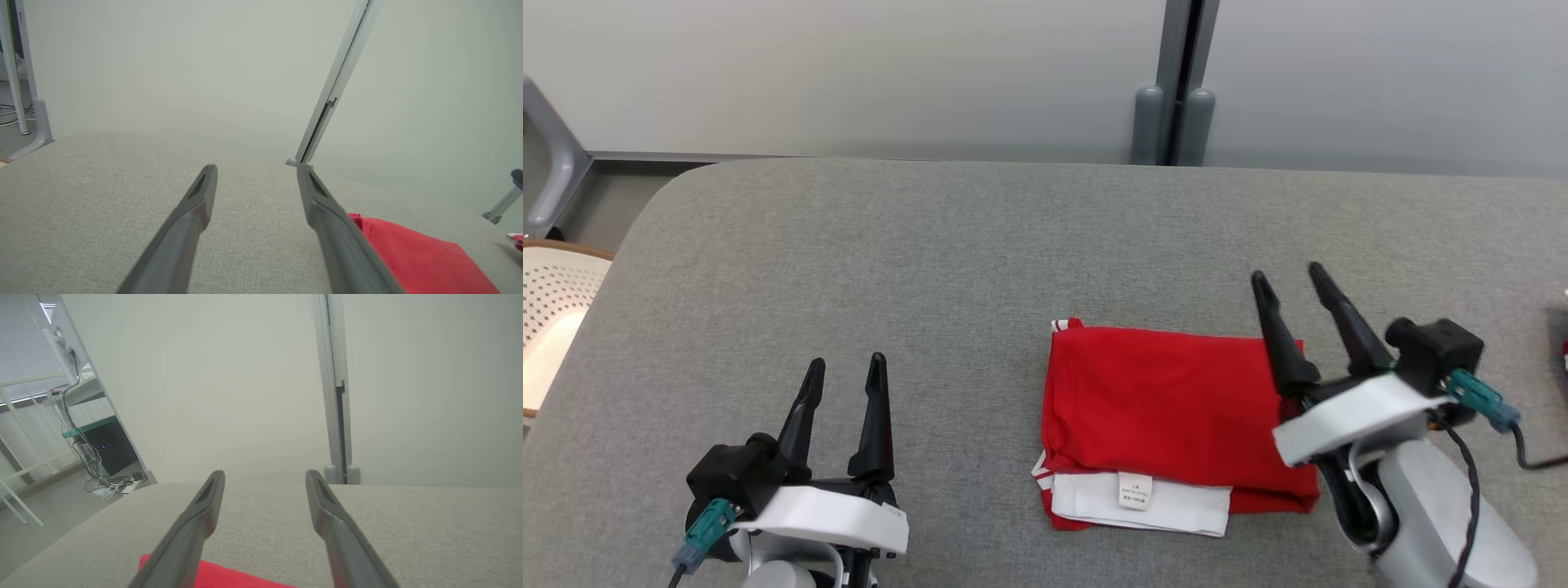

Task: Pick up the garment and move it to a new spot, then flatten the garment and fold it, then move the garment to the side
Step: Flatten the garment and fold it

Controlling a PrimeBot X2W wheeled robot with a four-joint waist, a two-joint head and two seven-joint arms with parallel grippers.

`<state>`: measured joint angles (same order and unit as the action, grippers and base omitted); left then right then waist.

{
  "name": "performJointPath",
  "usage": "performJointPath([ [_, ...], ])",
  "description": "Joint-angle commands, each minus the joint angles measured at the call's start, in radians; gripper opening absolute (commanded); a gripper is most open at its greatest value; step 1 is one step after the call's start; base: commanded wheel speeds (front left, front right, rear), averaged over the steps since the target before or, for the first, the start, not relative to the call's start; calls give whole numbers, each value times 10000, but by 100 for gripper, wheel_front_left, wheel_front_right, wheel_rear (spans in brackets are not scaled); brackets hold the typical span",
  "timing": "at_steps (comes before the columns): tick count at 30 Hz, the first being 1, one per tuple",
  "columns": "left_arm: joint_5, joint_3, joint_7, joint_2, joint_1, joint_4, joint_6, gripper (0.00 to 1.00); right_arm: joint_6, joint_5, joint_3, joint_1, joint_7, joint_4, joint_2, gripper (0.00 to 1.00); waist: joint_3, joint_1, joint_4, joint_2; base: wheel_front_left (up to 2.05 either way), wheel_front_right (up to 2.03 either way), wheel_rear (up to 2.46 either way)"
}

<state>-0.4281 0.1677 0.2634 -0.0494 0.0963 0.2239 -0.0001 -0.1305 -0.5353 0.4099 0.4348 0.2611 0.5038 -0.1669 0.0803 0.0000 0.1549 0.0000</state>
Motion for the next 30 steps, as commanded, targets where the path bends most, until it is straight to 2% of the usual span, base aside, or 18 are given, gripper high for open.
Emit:
performJointPath([
  [1,70,-28,9,-37,101,-95,-2,100,-3,591,-353,-382,53,-283,-71,100,-10,0,-118,0,0,0,0],
  [5,151,-62,9,-34,126,-275,-58,100,-3,1711,-1591,-1142,52,-1167,-278,100,0,0,-319,0,0,0,0],
  [10,276,-105,9,-32,111,-476,-97,100,-3,2878,-2760,-2112,54,-2216,-236,100,33,0,-500,0,0,0,0],
  [15,637,12,9,-34,35,-549,-127,100,-3,3442,-3551,-2876,53,-2723,143,100,56,0,-607,0,0,0,0],
  [21,1384,218,9,-35,-142,-391,5,100,-3,3807,-3872,-3331,55,-2837,452,100,82,0,-676,0,0,0,0],
  [30,1343,319,9,-35,-130,-443,38,100,-4,3882,-3910,-3308,55,-2749,588,100,176,0,-580,0,0,0,0],
])
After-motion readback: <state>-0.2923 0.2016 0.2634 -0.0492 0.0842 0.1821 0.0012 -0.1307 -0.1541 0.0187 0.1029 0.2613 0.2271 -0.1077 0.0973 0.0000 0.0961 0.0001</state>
